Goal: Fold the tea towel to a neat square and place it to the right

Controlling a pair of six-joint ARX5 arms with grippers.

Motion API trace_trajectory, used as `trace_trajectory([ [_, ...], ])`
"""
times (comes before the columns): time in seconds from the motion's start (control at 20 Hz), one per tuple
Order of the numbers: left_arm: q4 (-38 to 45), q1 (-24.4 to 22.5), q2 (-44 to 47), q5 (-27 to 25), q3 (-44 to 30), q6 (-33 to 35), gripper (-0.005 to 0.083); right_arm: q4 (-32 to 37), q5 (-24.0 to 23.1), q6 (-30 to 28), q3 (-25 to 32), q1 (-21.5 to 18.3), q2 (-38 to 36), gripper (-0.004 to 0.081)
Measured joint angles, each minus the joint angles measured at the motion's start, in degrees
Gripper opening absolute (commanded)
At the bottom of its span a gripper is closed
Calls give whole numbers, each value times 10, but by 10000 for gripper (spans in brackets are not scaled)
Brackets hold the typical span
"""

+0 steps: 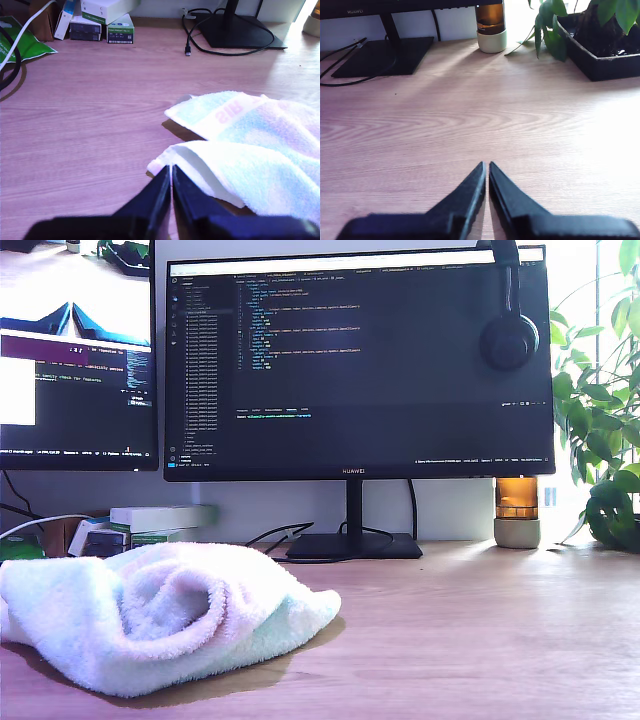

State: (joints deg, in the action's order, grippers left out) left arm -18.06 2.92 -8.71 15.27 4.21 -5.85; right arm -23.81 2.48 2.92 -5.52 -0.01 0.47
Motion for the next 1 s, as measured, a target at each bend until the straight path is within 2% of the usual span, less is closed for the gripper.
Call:
trace_trajectory([
  [0.15,63,0,0,-4,2,0,-24,30,4,0,1,0,0,-12],
  [0.45,63,0,2,-1,2,-12,-24,29,5,0,1,0,0,-12],
  [0.55,76,0,2,21,2,-28,-24,29,16,16,1,0,0,-12],
  [0.6,85,0,2,33,2,-35,-24,29,27,62,1,0,0,-12],
  [0.65,93,0,2,43,2,-46,-24,29,44,83,1,0,0,-12],
  [0.9,96,0,-17,104,2,-105,-24,30,160,118,1,0,0,-13],
  [1.0,96,0,-49,119,2,-109,-24,33,188,123,1,0,0,-13],
])
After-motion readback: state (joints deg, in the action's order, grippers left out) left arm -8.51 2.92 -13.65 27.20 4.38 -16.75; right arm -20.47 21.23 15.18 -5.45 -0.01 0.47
